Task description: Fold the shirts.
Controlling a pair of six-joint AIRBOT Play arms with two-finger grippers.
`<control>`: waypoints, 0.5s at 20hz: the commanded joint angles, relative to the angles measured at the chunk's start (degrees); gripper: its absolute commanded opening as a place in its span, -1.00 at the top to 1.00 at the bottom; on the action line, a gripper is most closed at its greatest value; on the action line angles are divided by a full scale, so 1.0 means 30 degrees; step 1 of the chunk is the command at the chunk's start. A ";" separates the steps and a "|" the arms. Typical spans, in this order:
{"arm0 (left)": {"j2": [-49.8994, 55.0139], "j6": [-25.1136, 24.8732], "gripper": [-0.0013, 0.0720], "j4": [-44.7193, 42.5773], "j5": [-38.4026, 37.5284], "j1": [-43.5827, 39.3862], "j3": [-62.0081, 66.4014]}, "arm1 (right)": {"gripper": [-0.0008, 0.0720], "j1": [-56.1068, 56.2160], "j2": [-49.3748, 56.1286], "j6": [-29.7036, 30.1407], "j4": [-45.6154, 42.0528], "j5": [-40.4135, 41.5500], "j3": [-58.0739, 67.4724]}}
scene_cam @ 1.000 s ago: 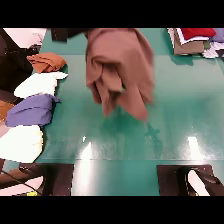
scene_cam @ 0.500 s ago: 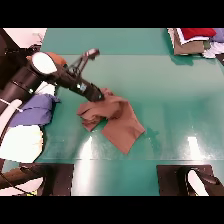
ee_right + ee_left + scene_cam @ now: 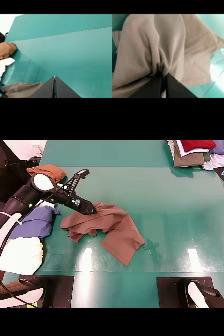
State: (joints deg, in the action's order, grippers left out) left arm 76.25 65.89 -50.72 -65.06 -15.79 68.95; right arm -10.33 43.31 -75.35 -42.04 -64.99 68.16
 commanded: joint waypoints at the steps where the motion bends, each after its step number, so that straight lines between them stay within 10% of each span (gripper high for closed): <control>1: 0.0015 0.0044 0.87 0.0393 0.2310 0.0095 -0.0058 | 0.94 -0.0007 -0.0015 -0.0015 0.0022 -0.0044 -0.0007; 3: 0.0015 -0.0066 0.66 0.0466 0.2674 0.0015 -0.0051 | 0.94 -0.0007 -0.0015 -0.0015 0.0022 -0.0080 0.0000; 4: 0.0022 -0.0299 -0.68 0.0444 0.2390 -0.0058 -0.0051 | 0.94 -0.0007 -0.0015 -0.0015 0.0015 -0.0131 -0.0007; 5: 0.0044 -0.0109 -0.95 0.0430 0.2149 -0.0058 -0.0051 | 0.94 -0.0007 -0.0015 -0.0015 0.0015 -0.0138 -0.0007; 10: -0.0102 0.1326 -0.96 -0.2033 -0.0794 0.1967 0.1268 | 0.94 -0.0007 -0.0015 -0.0007 -0.0022 -0.0291 -0.0007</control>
State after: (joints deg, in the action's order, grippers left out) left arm 76.09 66.72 -52.58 -61.25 -13.45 70.52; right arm -10.35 43.31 -75.35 -42.02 -65.41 68.16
